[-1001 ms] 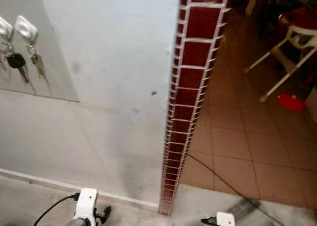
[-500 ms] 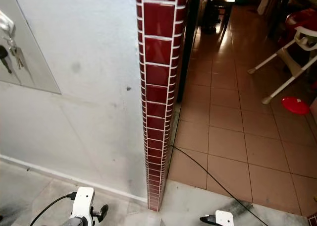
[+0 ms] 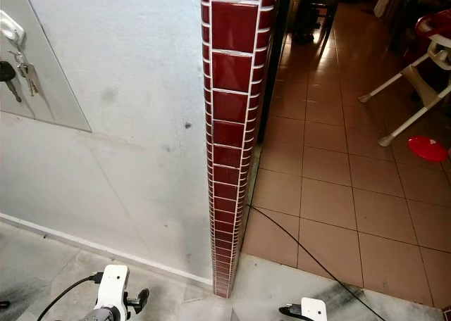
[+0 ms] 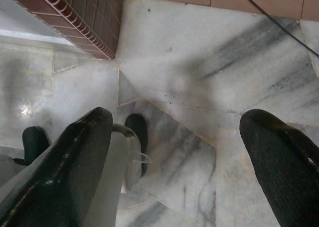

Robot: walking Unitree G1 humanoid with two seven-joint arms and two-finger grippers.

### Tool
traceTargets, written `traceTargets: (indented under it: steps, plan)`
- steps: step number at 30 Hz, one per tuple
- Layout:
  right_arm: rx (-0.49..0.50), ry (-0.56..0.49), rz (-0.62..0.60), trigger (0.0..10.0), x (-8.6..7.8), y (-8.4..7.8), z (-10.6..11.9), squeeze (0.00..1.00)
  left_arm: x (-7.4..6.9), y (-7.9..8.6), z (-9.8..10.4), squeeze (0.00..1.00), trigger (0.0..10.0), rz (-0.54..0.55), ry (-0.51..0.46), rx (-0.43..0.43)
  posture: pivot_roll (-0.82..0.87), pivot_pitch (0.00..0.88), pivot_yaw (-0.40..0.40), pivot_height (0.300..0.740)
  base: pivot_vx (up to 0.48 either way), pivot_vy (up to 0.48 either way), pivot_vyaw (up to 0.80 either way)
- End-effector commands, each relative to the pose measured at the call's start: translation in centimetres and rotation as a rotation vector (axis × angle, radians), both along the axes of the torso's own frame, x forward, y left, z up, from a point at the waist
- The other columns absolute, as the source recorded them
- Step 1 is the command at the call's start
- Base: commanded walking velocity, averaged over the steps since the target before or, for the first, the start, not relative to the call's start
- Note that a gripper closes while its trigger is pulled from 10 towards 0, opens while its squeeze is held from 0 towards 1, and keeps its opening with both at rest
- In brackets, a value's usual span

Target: Hang keys on a hook

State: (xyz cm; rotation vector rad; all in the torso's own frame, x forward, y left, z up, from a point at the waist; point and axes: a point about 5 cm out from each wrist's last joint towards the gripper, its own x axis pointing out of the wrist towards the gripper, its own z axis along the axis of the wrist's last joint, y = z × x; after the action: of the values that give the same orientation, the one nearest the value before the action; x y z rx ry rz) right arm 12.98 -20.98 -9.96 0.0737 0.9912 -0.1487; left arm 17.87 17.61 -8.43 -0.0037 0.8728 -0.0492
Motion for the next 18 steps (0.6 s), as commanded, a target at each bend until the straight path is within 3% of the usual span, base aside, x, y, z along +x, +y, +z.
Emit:
traceTargets:
  steps: [1,18]
  plan:
    - [0.000,0.009,-0.010,10.0,-0.10,0.06,-0.07,0.00,0.28,-0.01,0.12,0.00,10.0,-0.007,-0.004,0.006,-0.05,0.000,0.000,0.740,0.000,0.000,-0.59]
    - [-0.002,0.011,0.006,10.0,0.04,0.10,-0.04,0.00,0.43,-0.13,0.17,0.00,10.0,-0.025,-0.004,0.012,-0.05,0.000,0.002,0.740,0.000,0.000,-0.59]
